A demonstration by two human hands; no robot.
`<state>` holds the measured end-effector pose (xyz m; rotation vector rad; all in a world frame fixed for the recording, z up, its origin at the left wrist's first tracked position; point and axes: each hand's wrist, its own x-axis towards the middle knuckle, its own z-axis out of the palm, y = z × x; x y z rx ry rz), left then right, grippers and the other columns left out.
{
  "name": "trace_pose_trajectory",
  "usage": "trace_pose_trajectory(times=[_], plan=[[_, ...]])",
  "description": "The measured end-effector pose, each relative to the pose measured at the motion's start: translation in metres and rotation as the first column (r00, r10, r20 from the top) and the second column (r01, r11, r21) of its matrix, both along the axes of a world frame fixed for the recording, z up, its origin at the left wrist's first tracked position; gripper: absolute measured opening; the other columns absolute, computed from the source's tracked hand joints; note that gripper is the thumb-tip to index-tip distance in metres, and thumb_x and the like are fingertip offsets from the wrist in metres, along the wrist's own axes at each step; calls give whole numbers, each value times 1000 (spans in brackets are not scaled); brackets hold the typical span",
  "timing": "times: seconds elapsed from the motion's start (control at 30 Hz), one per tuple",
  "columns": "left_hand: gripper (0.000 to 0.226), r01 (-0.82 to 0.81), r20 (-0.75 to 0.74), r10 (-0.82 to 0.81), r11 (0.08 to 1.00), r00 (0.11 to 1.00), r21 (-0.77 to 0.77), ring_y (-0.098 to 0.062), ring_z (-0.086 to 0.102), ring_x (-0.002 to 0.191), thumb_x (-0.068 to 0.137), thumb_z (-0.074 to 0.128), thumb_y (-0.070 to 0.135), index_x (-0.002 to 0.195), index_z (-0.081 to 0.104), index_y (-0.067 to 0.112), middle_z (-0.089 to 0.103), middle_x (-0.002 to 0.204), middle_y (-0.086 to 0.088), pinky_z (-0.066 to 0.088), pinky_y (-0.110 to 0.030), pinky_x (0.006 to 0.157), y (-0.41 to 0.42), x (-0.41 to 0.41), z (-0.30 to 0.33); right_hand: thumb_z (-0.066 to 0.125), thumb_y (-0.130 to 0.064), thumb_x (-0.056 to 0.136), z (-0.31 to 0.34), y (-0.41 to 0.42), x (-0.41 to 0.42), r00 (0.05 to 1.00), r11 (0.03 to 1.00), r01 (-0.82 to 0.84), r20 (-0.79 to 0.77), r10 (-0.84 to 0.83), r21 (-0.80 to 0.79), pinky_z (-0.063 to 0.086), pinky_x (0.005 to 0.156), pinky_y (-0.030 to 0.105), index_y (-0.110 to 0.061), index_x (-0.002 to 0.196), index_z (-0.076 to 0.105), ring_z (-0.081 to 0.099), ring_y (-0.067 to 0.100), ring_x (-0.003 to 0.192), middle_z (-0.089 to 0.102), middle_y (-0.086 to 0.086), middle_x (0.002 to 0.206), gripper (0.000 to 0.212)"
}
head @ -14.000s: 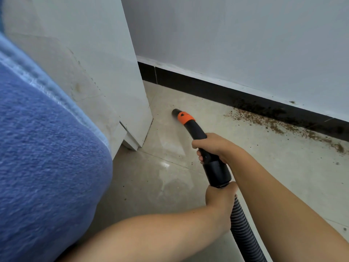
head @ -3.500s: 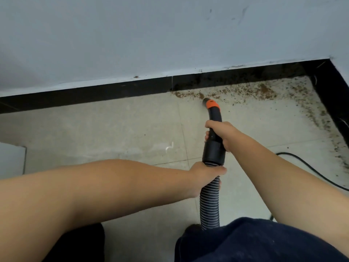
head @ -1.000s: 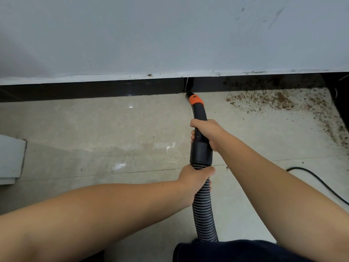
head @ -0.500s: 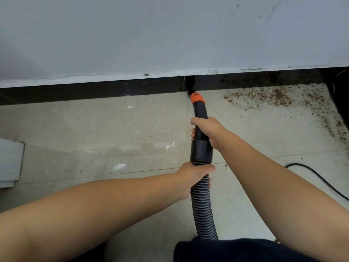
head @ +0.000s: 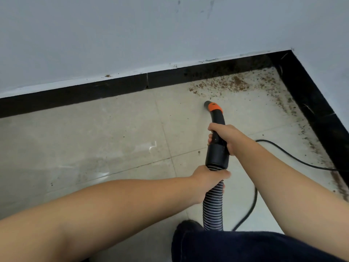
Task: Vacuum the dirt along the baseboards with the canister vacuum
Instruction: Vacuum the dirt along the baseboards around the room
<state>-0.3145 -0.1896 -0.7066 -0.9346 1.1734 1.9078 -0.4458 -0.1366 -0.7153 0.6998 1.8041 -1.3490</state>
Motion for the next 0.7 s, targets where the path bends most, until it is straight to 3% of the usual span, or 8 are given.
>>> trace_pose_trajectory(times=[0.13,0.4,0.7], plan=[[22,45,-32,-45,999,998,-5,-17,58,59,85,69,16,101,56,8,60,73,-6,53,-23,53,10,-3,4,61,-8,84,1,20,-4,998,998,65,12,-64,-11,53,58,30,-7,88,51,54,16,42,56,6,58,11],[20,-115,41,119,990,992,-87,-20,58,58,84,68,12,99,56,5,60,73,-10,53,-29,60,-4,2,-10,63,-10,81,-10,-35,-3,963,960,-269,8,270,-80,54,58,31,-6,91,51,57,18,46,59,7,59,16],[14,43,29,-40,994,999,-99,-18,55,56,86,67,10,92,54,7,56,68,-9,52,-27,55,30,-32,-2,61,-8,84,-14,29,-29,1000,997,-5,-27,3,-81,53,54,30,-4,92,51,55,18,46,57,9,63,14]])
